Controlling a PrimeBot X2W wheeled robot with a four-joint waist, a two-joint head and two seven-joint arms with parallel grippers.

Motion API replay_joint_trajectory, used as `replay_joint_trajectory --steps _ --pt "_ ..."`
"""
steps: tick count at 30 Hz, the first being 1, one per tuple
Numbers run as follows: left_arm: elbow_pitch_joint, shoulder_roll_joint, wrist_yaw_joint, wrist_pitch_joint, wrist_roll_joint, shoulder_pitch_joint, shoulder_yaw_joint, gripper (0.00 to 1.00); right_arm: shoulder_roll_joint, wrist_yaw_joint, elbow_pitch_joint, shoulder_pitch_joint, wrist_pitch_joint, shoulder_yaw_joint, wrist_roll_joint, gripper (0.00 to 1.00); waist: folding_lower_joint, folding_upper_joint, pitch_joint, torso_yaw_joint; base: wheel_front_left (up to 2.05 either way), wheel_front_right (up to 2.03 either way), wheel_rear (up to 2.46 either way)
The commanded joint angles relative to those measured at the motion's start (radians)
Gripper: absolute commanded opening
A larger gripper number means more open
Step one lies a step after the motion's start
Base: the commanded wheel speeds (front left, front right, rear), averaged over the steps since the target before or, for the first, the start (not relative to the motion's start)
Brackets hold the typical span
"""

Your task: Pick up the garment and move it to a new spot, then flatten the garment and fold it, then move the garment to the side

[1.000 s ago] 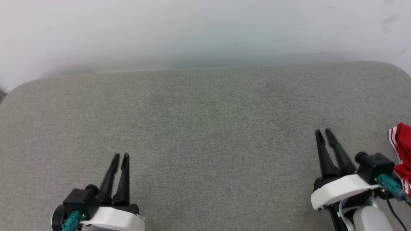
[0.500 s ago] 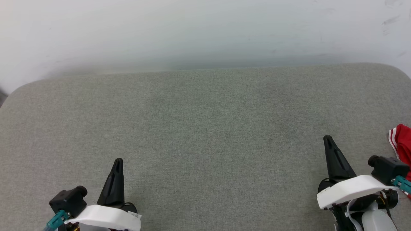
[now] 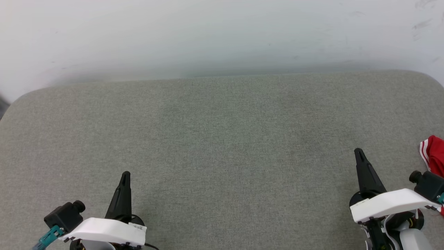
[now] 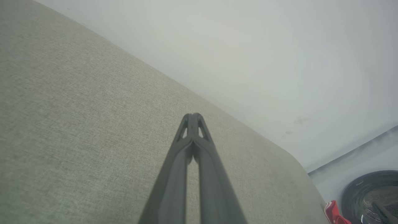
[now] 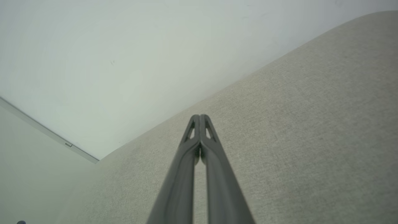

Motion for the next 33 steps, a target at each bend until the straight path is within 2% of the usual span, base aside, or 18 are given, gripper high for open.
replay_joint_trajectory --steps 1,33 --pt "-0.007 0.01 -0.002 0.009 -0.037 -0.025 0.007 0.0 0.001 0.0 -0.009 -0.007 0.005 -0.006 0.038 0.0 0.0 0.0 -0.001 0.0 0.0 0.0 0.0" --pt "0.043 0.012 -0.003 0.11 -0.433 -0.061 0.032 0.0 0.002 0.0 0.013 0.002 0.084 -0.041 0.443 0.0 -0.0001 0.0 -0.016 0.005 0.0 0.0 0.0"
